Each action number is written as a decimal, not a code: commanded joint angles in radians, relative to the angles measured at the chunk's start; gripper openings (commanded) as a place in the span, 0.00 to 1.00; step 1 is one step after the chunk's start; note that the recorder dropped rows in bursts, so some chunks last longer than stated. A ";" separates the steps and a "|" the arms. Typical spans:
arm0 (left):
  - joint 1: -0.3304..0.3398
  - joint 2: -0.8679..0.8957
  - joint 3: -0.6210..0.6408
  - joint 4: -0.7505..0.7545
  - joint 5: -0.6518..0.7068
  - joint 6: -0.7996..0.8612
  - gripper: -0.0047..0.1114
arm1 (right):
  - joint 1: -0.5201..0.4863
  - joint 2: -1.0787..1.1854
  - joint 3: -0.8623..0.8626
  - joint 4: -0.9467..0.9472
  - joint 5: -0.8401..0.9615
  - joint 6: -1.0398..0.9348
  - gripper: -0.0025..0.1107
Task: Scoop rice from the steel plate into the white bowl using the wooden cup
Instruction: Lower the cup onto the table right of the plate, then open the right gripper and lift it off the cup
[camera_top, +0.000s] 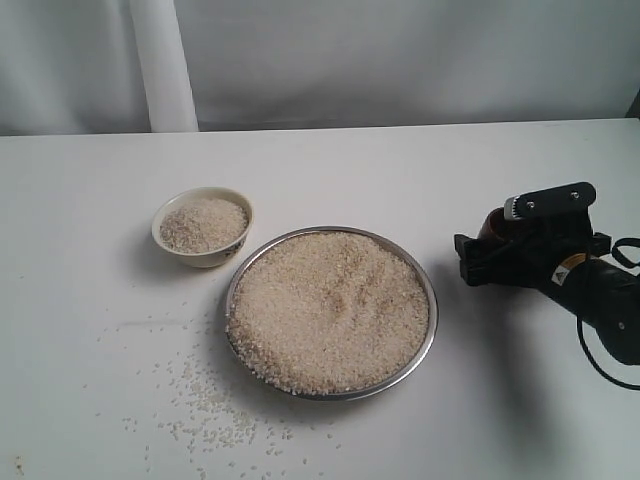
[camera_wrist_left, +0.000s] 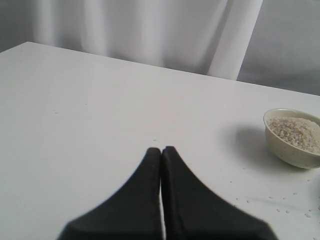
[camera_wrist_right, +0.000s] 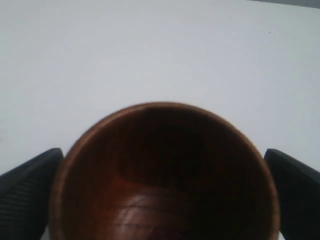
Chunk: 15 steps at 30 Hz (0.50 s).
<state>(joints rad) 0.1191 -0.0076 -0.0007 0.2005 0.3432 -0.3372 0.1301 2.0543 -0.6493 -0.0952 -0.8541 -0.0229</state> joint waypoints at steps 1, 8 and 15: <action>-0.001 0.008 0.001 -0.004 -0.006 -0.002 0.04 | -0.001 -0.072 0.001 -0.017 -0.017 0.000 0.88; -0.001 0.008 0.001 -0.004 -0.006 -0.002 0.04 | -0.001 -0.192 0.001 -0.056 0.010 0.043 0.88; -0.001 0.008 0.001 -0.004 -0.006 -0.002 0.04 | -0.001 -0.249 0.003 -0.084 0.066 0.059 0.88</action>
<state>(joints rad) 0.1191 -0.0076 -0.0007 0.2005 0.3432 -0.3372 0.1301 1.8193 -0.6478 -0.1583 -0.8163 0.0255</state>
